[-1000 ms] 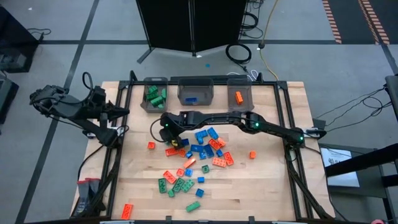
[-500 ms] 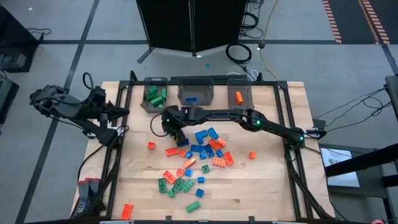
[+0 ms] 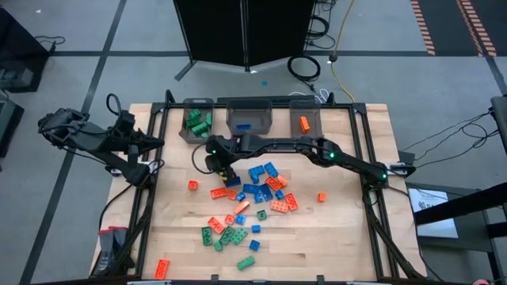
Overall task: Sort blocks
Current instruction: Put the green game piece into the left black bin
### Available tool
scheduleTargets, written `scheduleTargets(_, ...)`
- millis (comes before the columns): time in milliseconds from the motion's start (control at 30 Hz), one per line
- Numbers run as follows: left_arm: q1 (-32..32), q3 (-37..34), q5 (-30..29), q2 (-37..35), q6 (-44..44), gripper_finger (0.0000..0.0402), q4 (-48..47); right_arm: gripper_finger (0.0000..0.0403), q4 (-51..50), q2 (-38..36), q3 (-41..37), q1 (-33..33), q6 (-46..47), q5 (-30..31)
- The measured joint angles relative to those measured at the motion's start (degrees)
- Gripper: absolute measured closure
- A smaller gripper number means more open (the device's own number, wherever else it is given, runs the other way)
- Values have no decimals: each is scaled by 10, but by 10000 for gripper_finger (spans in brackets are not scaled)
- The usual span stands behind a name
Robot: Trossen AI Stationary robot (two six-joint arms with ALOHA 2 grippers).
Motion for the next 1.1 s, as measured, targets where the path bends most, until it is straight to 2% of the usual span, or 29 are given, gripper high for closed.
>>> scheduleTargets(400, 0, 0, -3, 4, -1, 402, 2, 148, -11, 44, 1, -8, 13, 6)
scheduleTargets(500, 0, 0, -3, 6, -1, 401, 2, 185, -28, 46, 2, -9, 34, 1)
scheduleTargets(667, 0, 0, -3, 7, -1, 402, 2, 283, -50, 53, 4, -9, 58, 0)
scheduleTargets(933, 0, 0, -3, 7, 0, 401, 2, 282, -23, 36, -2, -6, 173, 5)
scheduleTargets(1033, 0, 0, -4, 7, 0, 402, 2, 282, 44, 24, -2, -12, 223, 1)
scheduleTargets(1100, 0, 0, -5, 7, 1, 402, 2, 282, 106, 9, -2, -21, 266, -23)
